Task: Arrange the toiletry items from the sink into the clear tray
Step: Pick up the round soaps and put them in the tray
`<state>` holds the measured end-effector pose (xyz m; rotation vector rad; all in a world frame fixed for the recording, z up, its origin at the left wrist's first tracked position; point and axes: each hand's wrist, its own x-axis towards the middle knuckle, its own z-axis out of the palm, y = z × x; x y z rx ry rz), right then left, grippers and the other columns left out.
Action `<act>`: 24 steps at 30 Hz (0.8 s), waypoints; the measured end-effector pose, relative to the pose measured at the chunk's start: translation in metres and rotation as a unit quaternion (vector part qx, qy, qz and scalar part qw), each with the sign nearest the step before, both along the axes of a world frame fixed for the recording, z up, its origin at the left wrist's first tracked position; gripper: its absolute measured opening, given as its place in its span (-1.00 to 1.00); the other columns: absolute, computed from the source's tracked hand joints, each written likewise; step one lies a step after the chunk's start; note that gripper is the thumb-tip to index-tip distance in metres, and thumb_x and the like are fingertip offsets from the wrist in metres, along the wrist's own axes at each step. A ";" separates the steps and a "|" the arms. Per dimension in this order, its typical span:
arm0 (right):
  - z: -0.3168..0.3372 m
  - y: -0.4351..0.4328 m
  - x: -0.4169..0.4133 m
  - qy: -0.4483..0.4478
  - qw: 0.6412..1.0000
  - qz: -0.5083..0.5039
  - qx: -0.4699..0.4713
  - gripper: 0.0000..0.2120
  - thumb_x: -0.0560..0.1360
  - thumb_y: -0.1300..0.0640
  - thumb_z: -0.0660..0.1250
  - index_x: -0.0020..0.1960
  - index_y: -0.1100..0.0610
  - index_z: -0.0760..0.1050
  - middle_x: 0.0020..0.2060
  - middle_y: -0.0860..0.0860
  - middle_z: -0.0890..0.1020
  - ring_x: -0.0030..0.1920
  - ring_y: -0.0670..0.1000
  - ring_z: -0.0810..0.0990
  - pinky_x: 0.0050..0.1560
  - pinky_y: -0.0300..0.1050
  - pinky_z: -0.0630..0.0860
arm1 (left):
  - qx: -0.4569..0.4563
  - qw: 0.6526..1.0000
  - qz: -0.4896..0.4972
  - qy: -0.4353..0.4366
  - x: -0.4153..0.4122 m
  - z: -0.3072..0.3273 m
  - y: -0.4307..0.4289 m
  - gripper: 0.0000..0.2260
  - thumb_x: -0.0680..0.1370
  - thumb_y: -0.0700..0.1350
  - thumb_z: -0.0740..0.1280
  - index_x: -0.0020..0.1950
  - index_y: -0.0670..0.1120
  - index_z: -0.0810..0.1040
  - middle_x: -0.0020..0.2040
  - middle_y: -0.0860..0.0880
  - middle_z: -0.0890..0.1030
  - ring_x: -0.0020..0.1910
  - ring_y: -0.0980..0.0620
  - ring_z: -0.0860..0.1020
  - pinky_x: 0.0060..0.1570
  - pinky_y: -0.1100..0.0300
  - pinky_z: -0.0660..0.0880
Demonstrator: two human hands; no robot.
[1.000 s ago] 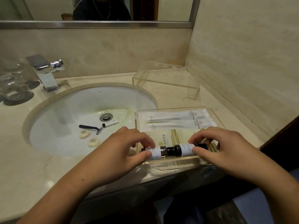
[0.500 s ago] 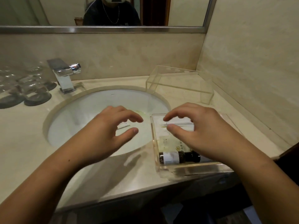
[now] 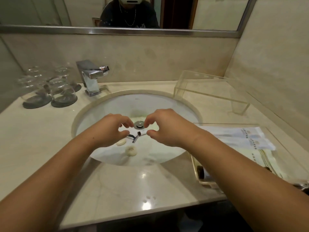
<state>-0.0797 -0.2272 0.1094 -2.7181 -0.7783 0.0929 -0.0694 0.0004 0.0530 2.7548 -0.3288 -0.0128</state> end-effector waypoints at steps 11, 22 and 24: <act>-0.050 0.075 0.036 0.118 0.974 0.056 -0.187 -0.63 0.54 0.04 0.38 0.34 0.01 0.55 0.24 0.03 0.55 0.24 0.10 0.52 0.22 0.04 0.53 | 0.087 0.986 -0.004 0.143 0.056 -0.045 0.029 -0.72 0.51 -0.14 0.46 0.19 0.08 0.64 0.11 0.10 0.65 0.06 0.06 0.59 0.09 0.16 0.53; -0.080 0.098 0.031 0.172 0.957 0.070 -0.222 -0.59 0.61 0.20 0.23 0.44 0.00 0.45 0.30 0.09 0.53 0.27 0.14 0.49 0.09 -0.09 0.42 | 0.132 0.965 -0.008 0.228 0.054 -0.051 0.024 -0.49 0.50 -0.14 0.46 0.43 0.09 0.50 0.31 0.08 0.56 0.22 -0.01 0.53 0.04 0.21 0.39; -0.084 0.097 0.029 0.166 0.963 0.060 -0.202 -0.58 0.59 0.25 0.25 0.42 0.02 0.48 0.28 0.11 0.54 0.25 0.14 0.50 0.03 -0.11 0.40 | 0.138 0.962 -0.003 0.237 0.053 -0.051 0.023 -0.48 0.49 -0.13 0.48 0.43 0.11 0.50 0.31 0.07 0.57 0.22 -0.01 0.54 0.03 0.21 0.39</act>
